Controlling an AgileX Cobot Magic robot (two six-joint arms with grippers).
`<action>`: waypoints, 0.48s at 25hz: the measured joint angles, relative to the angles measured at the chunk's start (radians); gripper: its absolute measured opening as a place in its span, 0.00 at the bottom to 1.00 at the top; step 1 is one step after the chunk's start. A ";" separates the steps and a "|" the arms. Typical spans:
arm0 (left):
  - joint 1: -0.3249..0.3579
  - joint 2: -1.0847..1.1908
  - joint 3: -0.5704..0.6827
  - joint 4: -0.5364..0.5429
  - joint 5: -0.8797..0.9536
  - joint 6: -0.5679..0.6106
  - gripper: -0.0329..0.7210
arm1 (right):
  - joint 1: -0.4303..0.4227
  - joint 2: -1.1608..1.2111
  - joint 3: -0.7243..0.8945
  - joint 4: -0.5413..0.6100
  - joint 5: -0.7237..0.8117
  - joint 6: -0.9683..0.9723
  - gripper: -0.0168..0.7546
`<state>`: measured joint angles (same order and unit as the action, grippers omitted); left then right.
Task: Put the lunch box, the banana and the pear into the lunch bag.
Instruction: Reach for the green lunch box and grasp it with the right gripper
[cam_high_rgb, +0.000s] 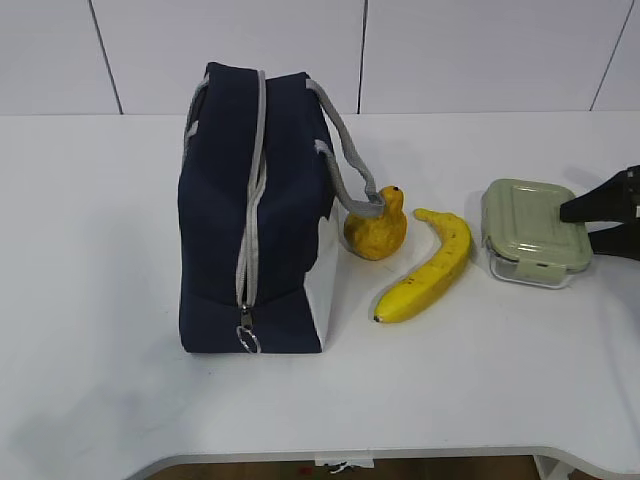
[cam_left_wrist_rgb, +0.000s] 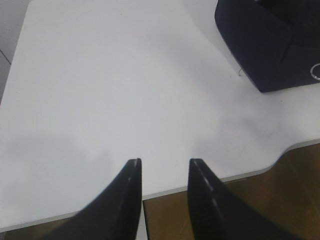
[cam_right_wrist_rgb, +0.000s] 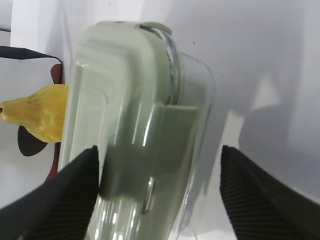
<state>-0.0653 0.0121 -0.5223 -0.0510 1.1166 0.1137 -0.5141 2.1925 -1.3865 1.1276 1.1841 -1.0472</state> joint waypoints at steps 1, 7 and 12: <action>0.000 0.000 0.000 0.000 0.000 0.000 0.37 | 0.002 0.000 0.000 -0.002 -0.002 0.000 0.79; 0.000 0.000 0.000 0.000 0.000 -0.002 0.37 | 0.006 0.001 0.000 0.009 -0.003 -0.001 0.84; 0.000 0.000 0.000 0.000 0.000 -0.002 0.37 | 0.010 0.001 0.000 0.030 -0.004 -0.001 0.84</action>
<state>-0.0653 0.0121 -0.5223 -0.0510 1.1166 0.1116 -0.5040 2.1939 -1.3865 1.1576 1.1804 -1.0480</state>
